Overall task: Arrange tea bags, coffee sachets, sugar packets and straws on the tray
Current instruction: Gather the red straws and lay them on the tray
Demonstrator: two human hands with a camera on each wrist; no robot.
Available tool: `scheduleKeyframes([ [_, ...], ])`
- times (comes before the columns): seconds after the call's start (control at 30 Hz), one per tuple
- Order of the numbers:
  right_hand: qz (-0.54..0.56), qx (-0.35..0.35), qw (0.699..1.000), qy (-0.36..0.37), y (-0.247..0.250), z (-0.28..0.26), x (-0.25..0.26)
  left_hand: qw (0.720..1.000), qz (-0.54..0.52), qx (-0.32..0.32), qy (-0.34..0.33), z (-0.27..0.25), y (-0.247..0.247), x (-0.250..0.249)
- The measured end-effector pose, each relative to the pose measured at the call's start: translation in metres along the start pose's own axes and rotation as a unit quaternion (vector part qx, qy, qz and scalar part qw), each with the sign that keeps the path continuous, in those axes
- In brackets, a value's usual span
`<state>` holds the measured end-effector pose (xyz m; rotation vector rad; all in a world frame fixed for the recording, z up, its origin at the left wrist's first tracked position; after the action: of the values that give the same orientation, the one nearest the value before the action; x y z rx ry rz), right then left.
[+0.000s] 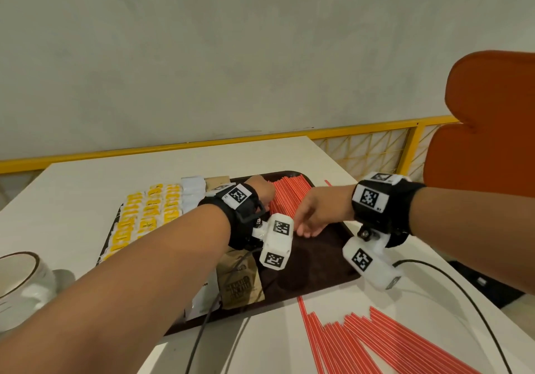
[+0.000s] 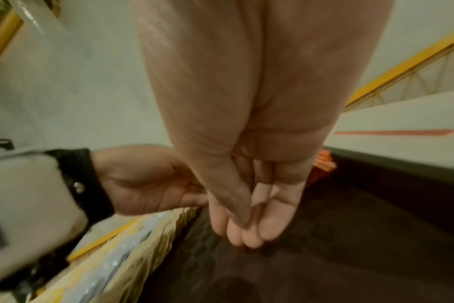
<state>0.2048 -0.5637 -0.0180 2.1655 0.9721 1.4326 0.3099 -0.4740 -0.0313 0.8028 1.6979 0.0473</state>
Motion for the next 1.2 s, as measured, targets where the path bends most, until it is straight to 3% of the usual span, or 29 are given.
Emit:
scheduleKeyframes([
  [0.33, -0.098, -0.066, 0.992, 0.040, -0.006, 0.033, 0.007, 1.000, -0.016, 0.018, -0.006, -0.005, -0.003, 0.002],
  [0.5, -0.096, -0.076, 0.992, 0.043, 0.002, 0.043, 0.006, 0.998, 0.065, 0.004, -0.013, -0.007, 0.000, -0.003],
  [0.6, -0.093, -0.072, 0.992, 0.047, 0.002, 0.045, 0.004, 0.973, 0.216, -0.010, -0.076, -0.023, 0.007, -0.020],
  [0.8, -0.161, -0.109, 0.979, 0.063, -0.001, 0.052, 0.014, 0.975, 0.214, -0.025, -0.063, -0.020, 0.009, -0.020],
  [0.87, -0.168, -0.102, 0.979, 0.062, 0.000, 0.051, 0.017, 0.974, 0.215, -0.017, -0.065, -0.022, 0.010, -0.021],
  [0.93, -0.097, -0.083, 0.990, 0.056, 0.009, 0.043, 0.019, 0.980, 0.194, -0.012, -0.052, -0.017, 0.011, -0.017],
  [1.03, 0.028, -0.053, 0.998, 0.003, 0.031, 0.024, 0.010, 0.997, 0.062, 0.013, -0.033, 0.000, 0.003, -0.007],
  [1.2, -0.007, 0.045, 0.996, -0.077, 0.018, 0.009, -0.022, 0.998, 0.057, 0.022, -0.018, 0.005, 0.001, -0.006],
])
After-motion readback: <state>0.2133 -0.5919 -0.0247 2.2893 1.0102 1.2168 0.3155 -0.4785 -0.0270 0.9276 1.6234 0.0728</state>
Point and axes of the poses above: each hand's wrist, its own z-axis towards the middle knuckle, its own y-axis out of the back of the hand, x = y × z, the point moved 7 cm from there along z, towards the middle knuckle, and after that the axes turned 2 degrees about -x, right-handed, at the moved point
